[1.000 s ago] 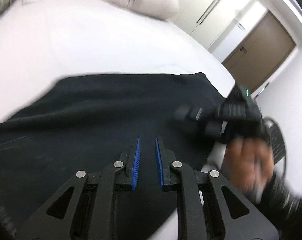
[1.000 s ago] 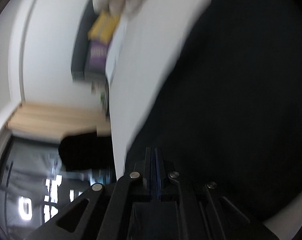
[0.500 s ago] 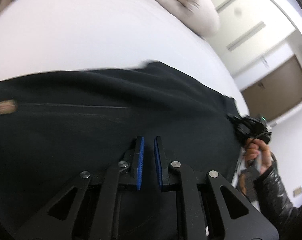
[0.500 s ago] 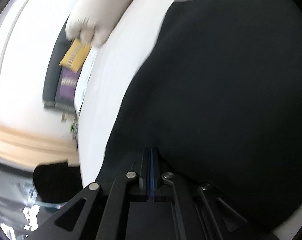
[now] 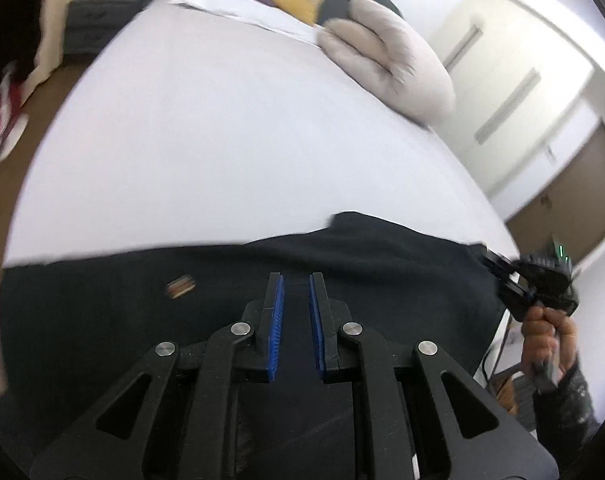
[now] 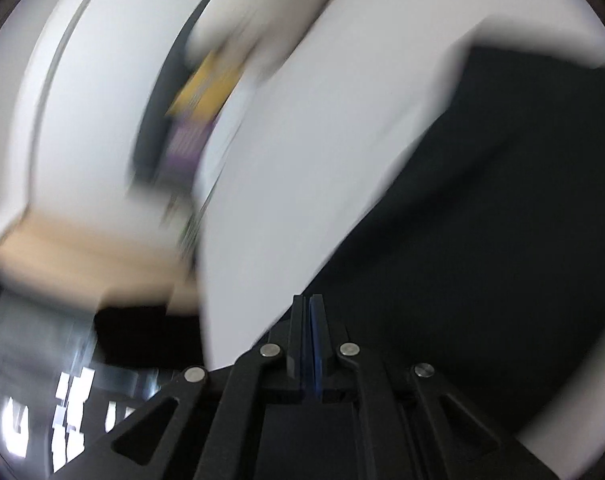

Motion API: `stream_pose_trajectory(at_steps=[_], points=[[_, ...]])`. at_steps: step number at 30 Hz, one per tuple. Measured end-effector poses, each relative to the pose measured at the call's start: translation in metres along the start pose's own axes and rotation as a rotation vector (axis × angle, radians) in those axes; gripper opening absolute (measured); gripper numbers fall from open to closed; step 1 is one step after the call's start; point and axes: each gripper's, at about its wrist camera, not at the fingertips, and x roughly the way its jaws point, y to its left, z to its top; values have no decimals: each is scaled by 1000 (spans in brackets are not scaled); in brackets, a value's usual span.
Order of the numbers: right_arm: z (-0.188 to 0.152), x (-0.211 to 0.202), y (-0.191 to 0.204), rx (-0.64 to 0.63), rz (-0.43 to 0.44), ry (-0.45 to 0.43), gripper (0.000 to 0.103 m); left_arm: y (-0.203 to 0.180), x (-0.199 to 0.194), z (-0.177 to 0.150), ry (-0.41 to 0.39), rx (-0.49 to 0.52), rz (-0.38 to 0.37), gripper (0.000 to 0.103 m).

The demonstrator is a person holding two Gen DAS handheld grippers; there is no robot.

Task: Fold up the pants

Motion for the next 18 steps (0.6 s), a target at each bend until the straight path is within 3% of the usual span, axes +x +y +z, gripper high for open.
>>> stream_pose_trajectory(at_steps=[3,5,7,8,9,11,15,18], points=[[-29,97,30,-8,60,224,6,-10,30,-3,29,7,9,12],[-45,148,31,3,27,319,6,7,49,-12,73,-36,64,12],[-39,184,27,41,-3,354,1,31,55,-28,60,-117,-10,12],[-39,181,15,57,8,347,0,36,53,-33,50,-146,-40,12],[-28,179,6,85,55,330,0,37,52,-35,53,-153,-48,12],[-31,148,-8,78,41,258,0,35,53,-39,58,-139,-42,12],[28,78,-58,195,9,26,0,26,64,-35,52,-142,-49,12],[73,14,-92,226,-61,-133,0,37,60,-12,49,-144,-52,12]])
